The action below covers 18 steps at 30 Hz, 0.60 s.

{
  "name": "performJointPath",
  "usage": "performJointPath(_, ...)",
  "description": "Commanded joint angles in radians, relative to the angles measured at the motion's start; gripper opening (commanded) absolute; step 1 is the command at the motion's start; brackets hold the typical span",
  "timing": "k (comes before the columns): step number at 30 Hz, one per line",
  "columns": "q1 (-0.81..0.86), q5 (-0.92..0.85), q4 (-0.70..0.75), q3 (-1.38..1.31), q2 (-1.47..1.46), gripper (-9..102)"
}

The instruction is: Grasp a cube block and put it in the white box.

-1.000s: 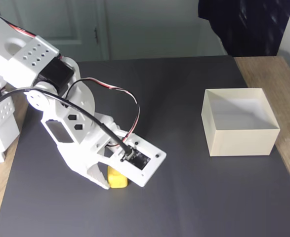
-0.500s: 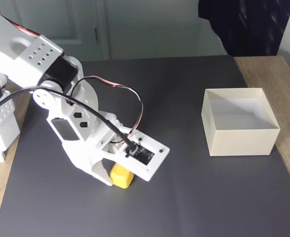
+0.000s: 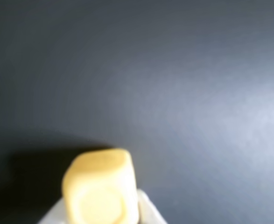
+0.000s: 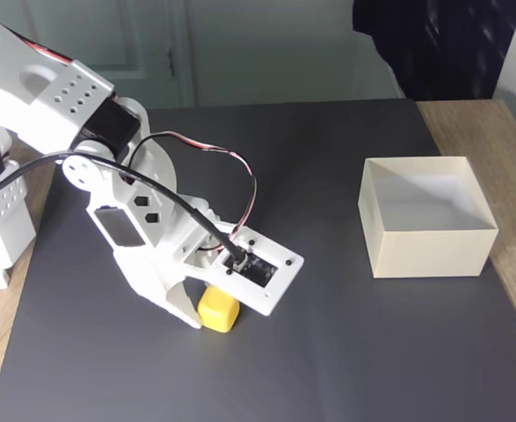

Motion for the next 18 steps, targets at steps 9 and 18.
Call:
performJointPath(9,-0.046,0.005,0.005,-0.003,0.038,0)
performJointPath(18,-0.132,-0.009,0.023,-0.011,0.176,0)
